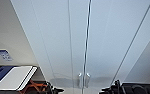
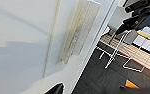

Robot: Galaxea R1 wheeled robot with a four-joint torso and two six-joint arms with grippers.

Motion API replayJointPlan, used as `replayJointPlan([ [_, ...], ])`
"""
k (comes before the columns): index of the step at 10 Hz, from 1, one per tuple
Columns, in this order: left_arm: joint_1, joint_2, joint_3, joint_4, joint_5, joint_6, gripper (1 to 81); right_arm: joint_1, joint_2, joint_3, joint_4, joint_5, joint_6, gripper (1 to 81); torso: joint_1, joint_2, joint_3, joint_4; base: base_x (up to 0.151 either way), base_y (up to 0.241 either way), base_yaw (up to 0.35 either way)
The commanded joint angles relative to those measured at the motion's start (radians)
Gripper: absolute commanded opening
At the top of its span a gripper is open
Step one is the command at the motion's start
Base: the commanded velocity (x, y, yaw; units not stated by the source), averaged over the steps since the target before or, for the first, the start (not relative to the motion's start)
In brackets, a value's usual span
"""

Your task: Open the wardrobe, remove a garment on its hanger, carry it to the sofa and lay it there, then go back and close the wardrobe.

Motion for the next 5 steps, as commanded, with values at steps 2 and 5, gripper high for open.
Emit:
replayJointPlan([
  [2, -0.132, 0.042, -0.031, -0.008, 0.022, -0.012, 81.1, 0.155, 0.037, -0.014, 0.039, -0.028, 0.016, 81.1, 0.0, 0.0, 0.0, 0.0, 0.0, 0.0, 0.0],
  [5, -0.172, 0.097, -0.054, -0.007, 0.051, -0.015, 81.1, 0.212, 0.057, -0.04, 0.039, -0.028, 0.018, 81.1, 0.001, 0.0, 0.0, 0.0, 0.0, 0.0, 0.0],
])
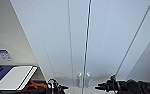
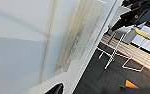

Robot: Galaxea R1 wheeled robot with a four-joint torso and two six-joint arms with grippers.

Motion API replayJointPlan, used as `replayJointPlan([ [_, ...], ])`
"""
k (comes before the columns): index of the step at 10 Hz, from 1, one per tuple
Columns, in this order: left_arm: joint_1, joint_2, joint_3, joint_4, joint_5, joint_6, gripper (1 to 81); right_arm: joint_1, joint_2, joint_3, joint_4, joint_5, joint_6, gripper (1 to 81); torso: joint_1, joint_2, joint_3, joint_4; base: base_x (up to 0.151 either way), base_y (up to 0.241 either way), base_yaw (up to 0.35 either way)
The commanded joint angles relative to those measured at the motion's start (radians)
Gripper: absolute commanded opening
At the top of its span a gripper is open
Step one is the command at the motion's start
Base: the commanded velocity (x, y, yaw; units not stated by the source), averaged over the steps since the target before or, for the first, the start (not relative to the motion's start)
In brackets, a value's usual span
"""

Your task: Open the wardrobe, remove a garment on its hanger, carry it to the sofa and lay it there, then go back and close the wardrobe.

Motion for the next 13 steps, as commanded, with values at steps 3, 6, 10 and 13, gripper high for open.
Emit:
replayJointPlan([
  [3, -0.155, 0.057, -0.037, -0.006, 0.024, -0.001, 81.1, 0.181, -0.001, -0.013, 0.026, -0.057, 0.011, 81.1, 0.0, 0.0, 0.0, 0.0, 0.0, 0.0, 0.0],
  [6, -0.173, 0.097, -0.089, -0.006, 0.024, -0.02, 81.1, 0.205, 0.045, -0.054, 0.026, -0.06, 0.018, 81.1, 0.001, 0.0, 0.0, 0.0, 0.0, 0.0, 0.0],
  [10, -0.178, 0.122, -0.122, -0.008, 0.024, -0.021, 81.1, 0.198, 0.1, -0.061, 0.015, -0.038, 0.018, 81.1, 0.001, 0.0, -0.001, 0.0, 0.0, 0.0, 0.0],
  [13, -0.179, 0.157, -0.142, -0.008, 0.024, -0.02, 81.1, 0.158, 0.102, -0.041, 0.009, 0.074, 0.016, 81.1, 0.001, 0.001, -0.001, 0.0, 0.0, 0.0, 0.0],
])
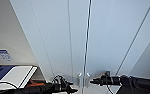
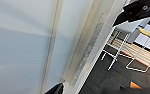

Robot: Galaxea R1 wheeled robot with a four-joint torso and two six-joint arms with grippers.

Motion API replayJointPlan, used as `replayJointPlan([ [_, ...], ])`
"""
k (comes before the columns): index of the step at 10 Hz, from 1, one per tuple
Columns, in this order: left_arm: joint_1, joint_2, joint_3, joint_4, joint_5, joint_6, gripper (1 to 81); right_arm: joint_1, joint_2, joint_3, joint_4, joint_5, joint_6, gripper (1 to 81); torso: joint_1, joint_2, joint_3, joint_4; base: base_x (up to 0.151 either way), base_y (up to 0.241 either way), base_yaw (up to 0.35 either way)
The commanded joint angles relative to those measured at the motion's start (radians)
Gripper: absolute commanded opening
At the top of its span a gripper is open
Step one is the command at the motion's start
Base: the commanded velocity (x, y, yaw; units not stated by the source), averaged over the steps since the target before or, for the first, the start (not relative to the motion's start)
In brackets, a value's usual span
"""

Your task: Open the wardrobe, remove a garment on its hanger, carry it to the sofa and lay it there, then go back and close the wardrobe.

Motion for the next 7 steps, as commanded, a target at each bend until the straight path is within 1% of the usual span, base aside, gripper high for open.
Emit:
replayJointPlan([
  [1, -0.138, 0.002, 0.019, -0.008, 0.002, 0.001, 81.1, 0.12, -0.009, 0.047, 0.005, 0.037, 0.002, 81.1, 0.0, 0.0, 0.0, 0.0, 0.0, 0.0, 0.0],
  [2, -0.138, 0.005, 0.019, -0.006, 0.003, 0.001, 81.1, 0.128, 0.002, 0.05, -0.018, 0.032, 0.0, 81.1, 0.0, 0.0, 0.0, 0.0, 0.0, 0.0, 0.0],
  [3, -0.138, 0.006, 0.02, -0.006, 0.009, 0.001, 81.1, 0.136, 0.028, 0.052, -0.077, 0.022, -0.001, 81.1, 0.0, 0.0, 0.0, 0.0, 0.0, 0.0, 0.0],
  [4, -0.138, 0.008, 0.022, -0.003, 0.031, 0.001, 81.1, 0.139, 0.052, 0.038, -0.122, -0.027, 0.0, 81.1, 0.0, 0.0, 0.0, 0.0, 0.0, 0.0, 0.0],
  [5, -0.138, 0.006, 0.021, -0.002, 0.037, 0.001, 81.1, 0.136, 0.075, 0.014, -0.137, -0.052, 0.002, 81.1, 0.0, 0.0, 0.0, 0.0, 0.0, 0.0, 0.0],
  [7, -0.138, 0.011, 0.019, 0.0, 0.039, 0.001, 81.1, 0.131, 0.104, -0.014, -0.134, -0.04, 0.008, 81.1, 0.0, 0.0, 0.0, 0.0, 0.0, 0.0, 0.0],
])
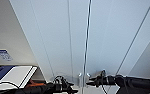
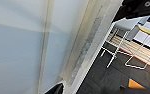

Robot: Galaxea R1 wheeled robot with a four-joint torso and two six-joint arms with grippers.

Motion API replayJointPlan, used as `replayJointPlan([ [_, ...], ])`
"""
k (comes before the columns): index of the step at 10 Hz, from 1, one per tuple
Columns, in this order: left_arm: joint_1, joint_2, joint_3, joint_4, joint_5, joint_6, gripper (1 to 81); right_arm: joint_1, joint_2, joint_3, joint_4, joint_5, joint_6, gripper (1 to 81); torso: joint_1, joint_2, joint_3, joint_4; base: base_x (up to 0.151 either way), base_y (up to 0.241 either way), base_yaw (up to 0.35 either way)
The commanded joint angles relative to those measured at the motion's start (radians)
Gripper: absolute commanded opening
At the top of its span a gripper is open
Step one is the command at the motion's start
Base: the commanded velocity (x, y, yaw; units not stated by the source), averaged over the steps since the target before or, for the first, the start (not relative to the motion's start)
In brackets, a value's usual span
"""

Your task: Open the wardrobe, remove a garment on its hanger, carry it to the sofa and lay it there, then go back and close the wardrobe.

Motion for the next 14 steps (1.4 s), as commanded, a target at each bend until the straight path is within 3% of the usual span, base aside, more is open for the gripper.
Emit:
replayJointPlan([
  [1, -0.138, 0.003, 0.023, 0.002, 0.008, 0.001, 81.1, 0.127, 0.031, 0.008, -0.012, 0.023, 0.012, 81.1, 0.0, 0.0, 0.0, 0.0, 0.0, 0.0, 0.0],
  [3, -0.139, 0.016, 0.002, 0.003, 0.005, 0.001, 81.1, 0.118, 0.013, -0.004, -0.01, 0.075, 0.035, 81.1, 0.0, 0.0, 0.0, 0.0, 0.0, 0.0, 0.0],
  [5, -0.138, 0.019, -0.001, 0.002, 0.004, 0.001, 81.1, 0.075, -0.034, 0.003, -0.009, 0.213, 0.049, 81.1, 0.0, 0.0, 0.0, 0.0, 0.0, 0.0, 0.0],
  [6, -0.138, 0.022, -0.004, 0.002, -0.001, 0.001, 81.1, 0.055, -0.028, 0.005, -0.009, 0.243, 0.049, 81.1, 0.0, 0.0, 0.0, 0.0, 0.0, 0.0, 0.0],
  [14, -0.17, 0.192, -0.19, -0.003, -0.005, 0.001, 81.1, 0.061, 0.081, 0.014, -0.004, 0.22, 0.051, 81.1, 0.0, 0.001, 0.0, 0.0, 0.0, 0.0, 0.0],
])
